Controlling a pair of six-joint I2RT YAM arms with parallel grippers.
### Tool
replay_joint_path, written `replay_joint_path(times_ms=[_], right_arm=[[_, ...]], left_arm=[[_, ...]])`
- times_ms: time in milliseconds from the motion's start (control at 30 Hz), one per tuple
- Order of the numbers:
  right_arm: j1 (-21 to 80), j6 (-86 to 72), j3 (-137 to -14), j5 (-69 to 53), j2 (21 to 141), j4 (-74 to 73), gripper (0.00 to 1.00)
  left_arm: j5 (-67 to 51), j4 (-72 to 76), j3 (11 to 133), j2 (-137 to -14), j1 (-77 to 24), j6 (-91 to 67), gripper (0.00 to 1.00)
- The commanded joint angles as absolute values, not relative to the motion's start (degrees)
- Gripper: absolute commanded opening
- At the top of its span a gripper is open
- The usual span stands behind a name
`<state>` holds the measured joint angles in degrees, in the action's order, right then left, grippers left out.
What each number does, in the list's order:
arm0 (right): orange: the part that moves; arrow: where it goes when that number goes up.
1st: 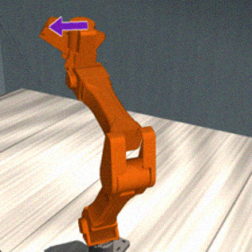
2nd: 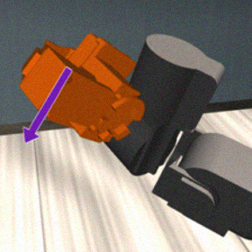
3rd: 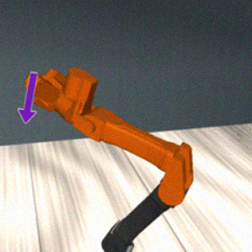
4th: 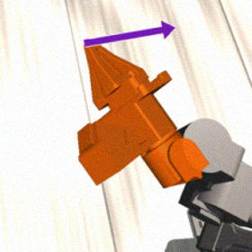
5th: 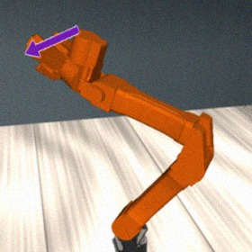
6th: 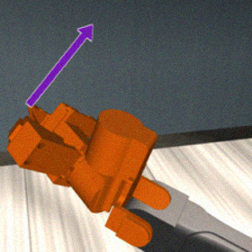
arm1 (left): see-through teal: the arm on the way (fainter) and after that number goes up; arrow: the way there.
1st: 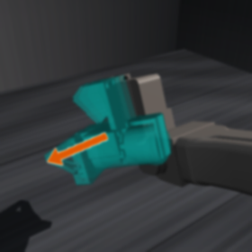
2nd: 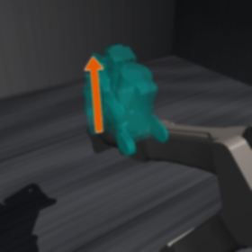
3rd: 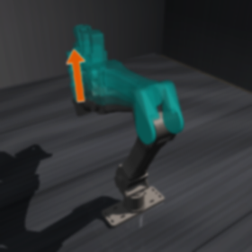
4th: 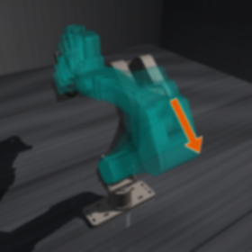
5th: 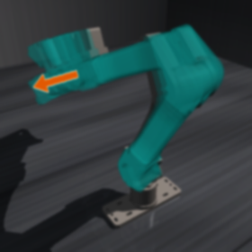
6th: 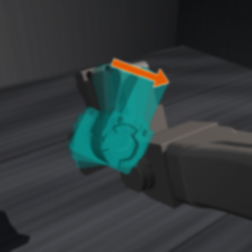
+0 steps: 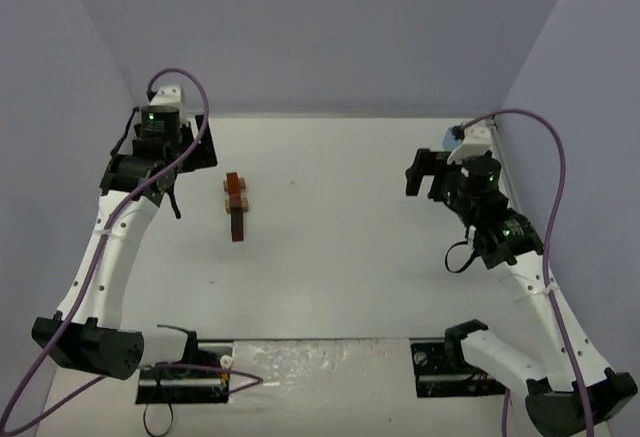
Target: Build the wood block tower
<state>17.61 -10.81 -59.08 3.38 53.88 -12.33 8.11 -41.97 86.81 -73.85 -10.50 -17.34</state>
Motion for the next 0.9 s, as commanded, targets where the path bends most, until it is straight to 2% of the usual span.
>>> replay_joint_path(times_ms=[0, 100, 200, 867], right_arm=[[17.3, -4.5, -64.2, 14.4, 48.5, -11.8, 1.00], [17.4, -1.6, -65.3, 17.6, 45.2, -11.8, 1.00], [17.7, -0.1, -65.1, 19.0, 42.6, -11.8, 1.00], [19.6, 0.5, -60.8, 20.6, 35.1, -11.8, 1.00]], left_arm=[[13.0, -43.2, 83.6, -62.5, -9.9, -13.6, 0.87], [14.5, -43.3, 81.2, -56.5, -9.8, -12.8, 0.95], [15.8, -43.3, 78.8, -51.2, -9.8, -12.5, 0.97], [19.7, -48.9, 68.8, -33.2, -9.8, -14.8, 0.97]])
